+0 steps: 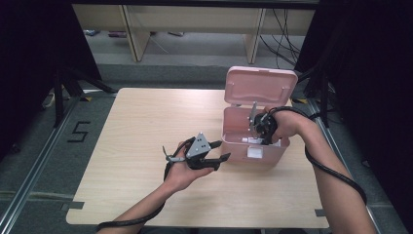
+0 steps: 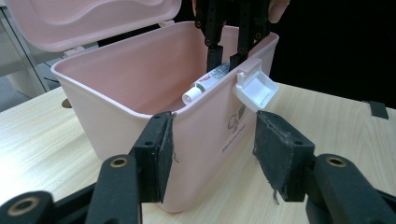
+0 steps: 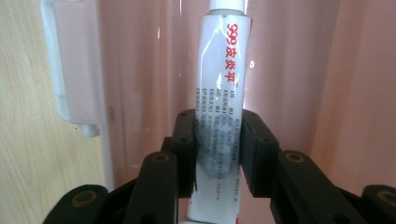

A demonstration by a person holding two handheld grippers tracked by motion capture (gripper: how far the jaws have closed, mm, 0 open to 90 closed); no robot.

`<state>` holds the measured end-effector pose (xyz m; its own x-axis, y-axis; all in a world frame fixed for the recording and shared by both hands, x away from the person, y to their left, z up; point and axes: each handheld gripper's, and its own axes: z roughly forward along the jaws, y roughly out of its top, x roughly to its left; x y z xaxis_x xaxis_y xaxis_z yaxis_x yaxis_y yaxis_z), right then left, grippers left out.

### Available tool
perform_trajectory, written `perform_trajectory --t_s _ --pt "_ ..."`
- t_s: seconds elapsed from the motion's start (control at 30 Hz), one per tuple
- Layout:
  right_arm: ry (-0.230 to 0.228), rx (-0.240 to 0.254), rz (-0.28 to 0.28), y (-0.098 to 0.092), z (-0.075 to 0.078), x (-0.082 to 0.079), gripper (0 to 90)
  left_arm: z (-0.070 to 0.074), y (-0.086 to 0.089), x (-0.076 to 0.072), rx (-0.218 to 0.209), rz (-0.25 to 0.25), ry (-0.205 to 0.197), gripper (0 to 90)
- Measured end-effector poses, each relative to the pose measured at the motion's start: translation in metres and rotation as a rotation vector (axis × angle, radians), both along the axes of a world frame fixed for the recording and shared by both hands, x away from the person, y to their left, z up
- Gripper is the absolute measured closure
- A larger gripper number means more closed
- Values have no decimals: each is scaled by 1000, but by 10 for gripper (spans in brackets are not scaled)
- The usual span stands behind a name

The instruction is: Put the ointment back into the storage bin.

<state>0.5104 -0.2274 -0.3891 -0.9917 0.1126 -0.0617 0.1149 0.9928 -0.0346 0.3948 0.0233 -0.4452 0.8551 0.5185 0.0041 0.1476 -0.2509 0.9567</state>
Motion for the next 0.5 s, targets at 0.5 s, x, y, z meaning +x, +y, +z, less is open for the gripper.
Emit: perform_trajectory --t_s 0.5 --pt "19 11 -36 -2 -6 0 705 -1 -1 0 -2 -3 2 469"
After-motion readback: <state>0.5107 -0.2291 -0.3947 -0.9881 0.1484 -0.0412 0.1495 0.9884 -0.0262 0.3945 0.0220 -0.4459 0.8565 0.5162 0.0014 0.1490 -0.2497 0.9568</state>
